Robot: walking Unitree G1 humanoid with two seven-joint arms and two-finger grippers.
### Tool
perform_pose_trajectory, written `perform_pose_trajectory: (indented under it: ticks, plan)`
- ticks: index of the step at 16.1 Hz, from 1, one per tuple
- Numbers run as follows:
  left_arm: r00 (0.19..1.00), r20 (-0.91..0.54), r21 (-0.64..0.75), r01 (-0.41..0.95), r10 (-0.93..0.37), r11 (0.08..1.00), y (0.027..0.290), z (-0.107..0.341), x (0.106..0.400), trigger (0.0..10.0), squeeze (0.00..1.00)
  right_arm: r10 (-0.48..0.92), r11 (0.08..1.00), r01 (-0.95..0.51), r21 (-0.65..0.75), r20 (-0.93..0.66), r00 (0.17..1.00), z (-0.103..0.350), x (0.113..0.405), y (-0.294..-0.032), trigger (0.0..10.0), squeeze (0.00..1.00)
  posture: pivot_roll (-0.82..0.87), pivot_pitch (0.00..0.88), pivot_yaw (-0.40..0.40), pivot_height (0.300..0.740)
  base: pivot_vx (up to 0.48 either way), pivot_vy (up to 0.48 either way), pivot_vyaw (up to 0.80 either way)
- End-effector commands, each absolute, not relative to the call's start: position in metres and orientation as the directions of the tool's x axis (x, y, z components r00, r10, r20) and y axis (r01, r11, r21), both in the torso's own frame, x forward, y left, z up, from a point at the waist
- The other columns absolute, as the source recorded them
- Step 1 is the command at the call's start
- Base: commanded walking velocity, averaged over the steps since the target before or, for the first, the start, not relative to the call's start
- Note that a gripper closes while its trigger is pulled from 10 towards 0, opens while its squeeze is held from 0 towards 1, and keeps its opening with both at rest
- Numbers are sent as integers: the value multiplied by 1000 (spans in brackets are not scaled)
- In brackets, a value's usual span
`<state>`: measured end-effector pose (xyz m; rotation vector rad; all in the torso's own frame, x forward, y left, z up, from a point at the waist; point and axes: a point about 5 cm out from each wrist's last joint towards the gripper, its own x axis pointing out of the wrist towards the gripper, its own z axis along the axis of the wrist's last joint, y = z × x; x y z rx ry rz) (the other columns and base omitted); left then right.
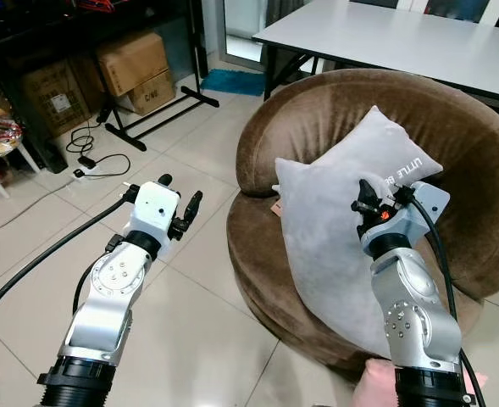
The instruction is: Move the pillow to the sofa from floor
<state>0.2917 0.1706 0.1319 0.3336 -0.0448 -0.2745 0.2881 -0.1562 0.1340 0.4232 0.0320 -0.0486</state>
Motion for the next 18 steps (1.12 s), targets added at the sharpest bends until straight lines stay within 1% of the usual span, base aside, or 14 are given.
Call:
perform_pose_trajectory:
  ticks: [1,4,10,17,18]
  plan:
    - [963,1,321,255,-270,912,173,134,292,10000,0,-31,913,24,406,9,999,142,291,-154,10000,0,-5,0,12,740,274,0,-800]
    - [962,1,314,258,-272,914,174,135,292,10000,0,-20,912,14,410,10,1000,142,292,-151,10000,0,-2,0,12,740,295,0,-800]
    - [961,-2,307,265,-278,914,175,134,291,10000,0,-26,915,20,404,9,1000,140,293,-151,10000,0,-4,0,14,740,300,0,0]
    - [958,-12,305,276,-286,912,174,133,291,10000,0,-32,917,26,398,8,999,139,293,-154,10000,0,-8,0,17,740,303,0,-800]
    - [957,-14,304,279,-289,911,173,133,292,10000,0,-38,918,31,396,10,999,139,293,-155,10000,0,-8,0,17,740,296,0,0]
